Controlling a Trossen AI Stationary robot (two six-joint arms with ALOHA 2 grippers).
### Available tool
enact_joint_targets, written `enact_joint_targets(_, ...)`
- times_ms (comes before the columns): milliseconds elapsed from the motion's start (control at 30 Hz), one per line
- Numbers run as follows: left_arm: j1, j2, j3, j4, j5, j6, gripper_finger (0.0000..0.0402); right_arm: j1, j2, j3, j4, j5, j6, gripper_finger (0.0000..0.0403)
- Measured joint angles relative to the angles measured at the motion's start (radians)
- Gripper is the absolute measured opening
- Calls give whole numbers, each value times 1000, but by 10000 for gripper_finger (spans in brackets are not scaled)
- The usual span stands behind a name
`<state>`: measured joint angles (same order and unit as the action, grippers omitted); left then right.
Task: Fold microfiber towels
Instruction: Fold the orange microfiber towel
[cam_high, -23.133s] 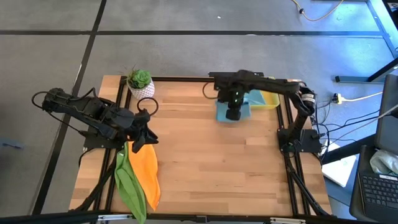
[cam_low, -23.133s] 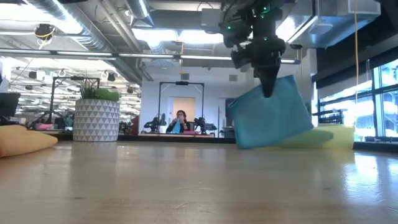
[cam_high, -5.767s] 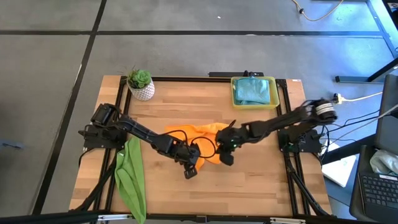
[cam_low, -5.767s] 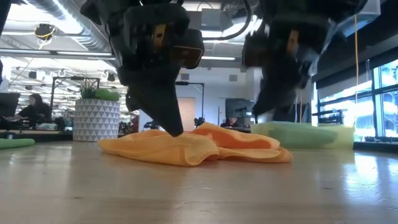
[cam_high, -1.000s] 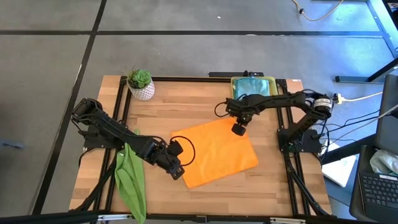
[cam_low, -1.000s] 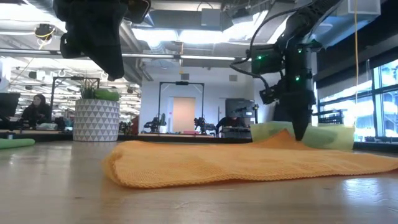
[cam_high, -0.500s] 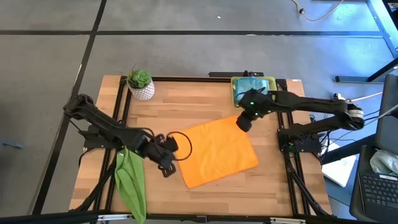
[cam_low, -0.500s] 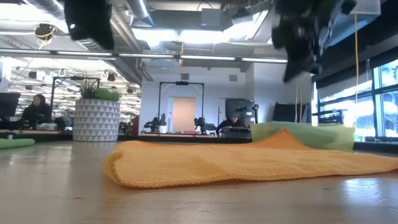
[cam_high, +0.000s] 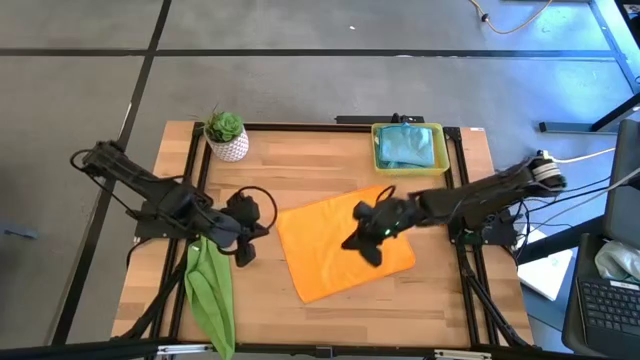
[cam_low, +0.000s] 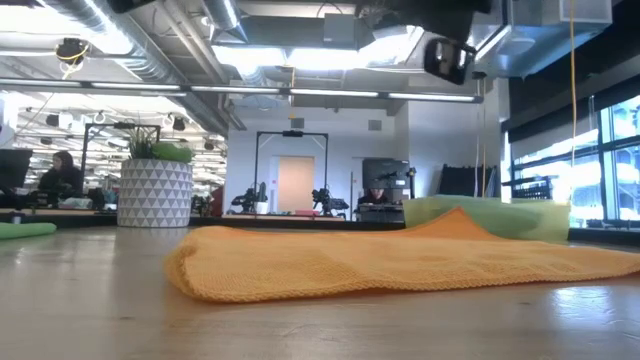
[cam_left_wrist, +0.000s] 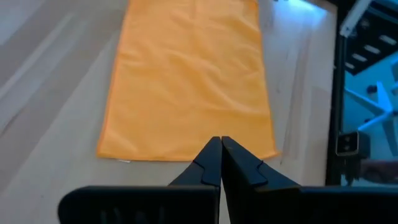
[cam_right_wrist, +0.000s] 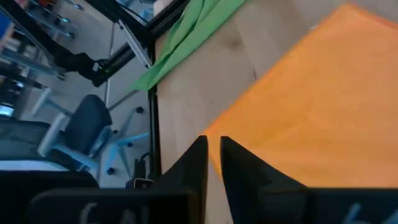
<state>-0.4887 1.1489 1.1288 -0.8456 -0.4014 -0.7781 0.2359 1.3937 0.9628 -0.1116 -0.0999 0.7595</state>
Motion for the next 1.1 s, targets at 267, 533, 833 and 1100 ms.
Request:
enact_joint_targets(267,-66,-6,0,1,7,56,1,91,294,371,-203,114,-84,79)
enact_joint_targets(533,-140,-22,0,31,-2,-25,1,96,606,712,-424,-28,16,81)
enact_joint_targets(833,-304,-26,0,156,-151,-160,2,109,779,850,-441,-45,86,149)
enact_joint_targets(1100,-358,-26,0,226,-269,-212,3,138,876,857,-429,-56,227,184)
